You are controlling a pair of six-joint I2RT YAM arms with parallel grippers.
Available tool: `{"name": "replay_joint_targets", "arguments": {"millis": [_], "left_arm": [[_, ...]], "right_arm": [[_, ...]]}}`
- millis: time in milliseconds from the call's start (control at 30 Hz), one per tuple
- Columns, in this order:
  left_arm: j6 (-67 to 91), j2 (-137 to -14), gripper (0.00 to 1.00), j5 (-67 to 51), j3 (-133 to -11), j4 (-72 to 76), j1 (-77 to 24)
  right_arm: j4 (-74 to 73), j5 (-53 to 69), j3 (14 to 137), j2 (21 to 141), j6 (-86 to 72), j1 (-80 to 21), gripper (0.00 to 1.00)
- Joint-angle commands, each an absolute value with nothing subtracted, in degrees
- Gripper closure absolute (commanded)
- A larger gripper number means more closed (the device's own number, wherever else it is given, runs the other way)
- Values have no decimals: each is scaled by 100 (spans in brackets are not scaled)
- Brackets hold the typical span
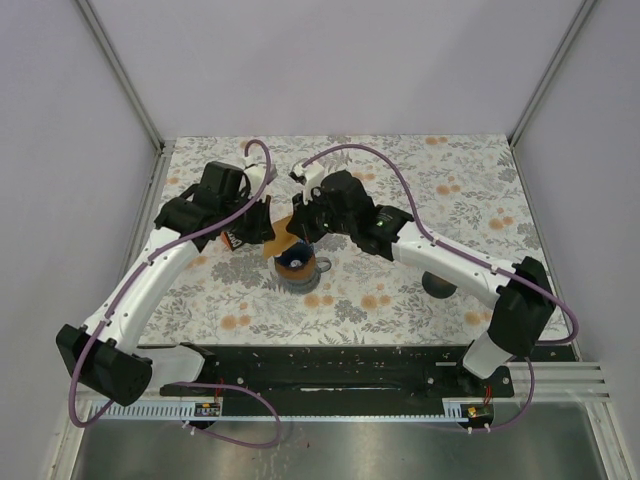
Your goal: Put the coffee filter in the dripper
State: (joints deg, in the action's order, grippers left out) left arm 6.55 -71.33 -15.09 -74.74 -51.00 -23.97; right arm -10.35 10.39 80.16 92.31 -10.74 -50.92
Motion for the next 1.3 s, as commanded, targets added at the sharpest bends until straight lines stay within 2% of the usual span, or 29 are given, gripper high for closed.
{"name": "replay_joint_targets", "arguments": {"millis": [0,500,900,933,1100,1267], "left_arm": [[765,-7084,100,-1792,-7401,-4966,-2408],[870,-7260,100,-2469,-7269,-4931,-2276],[800,-7567,100,-2531,-7198,-4790,-2119],[782,-7559,97,-2531,-7242,-4790,-2057],[695,-7436,69,-2575,-7278,-4790,-1960],[537,-7348,53,-2698,-7531,-5088,-1724]], "right_arm": [[-1475,501,8042,9193,-1046,-5168,100],[-2337,378,8648,9721,-888,-5484,100],[-2786,378,9017,10230,-870,-5493,100],[-2821,361,9035,10265,-870,-5493,100],[-2953,360,9096,10327,-835,-5493,100],[-3146,369,9281,10459,-826,-5493,100]]}}
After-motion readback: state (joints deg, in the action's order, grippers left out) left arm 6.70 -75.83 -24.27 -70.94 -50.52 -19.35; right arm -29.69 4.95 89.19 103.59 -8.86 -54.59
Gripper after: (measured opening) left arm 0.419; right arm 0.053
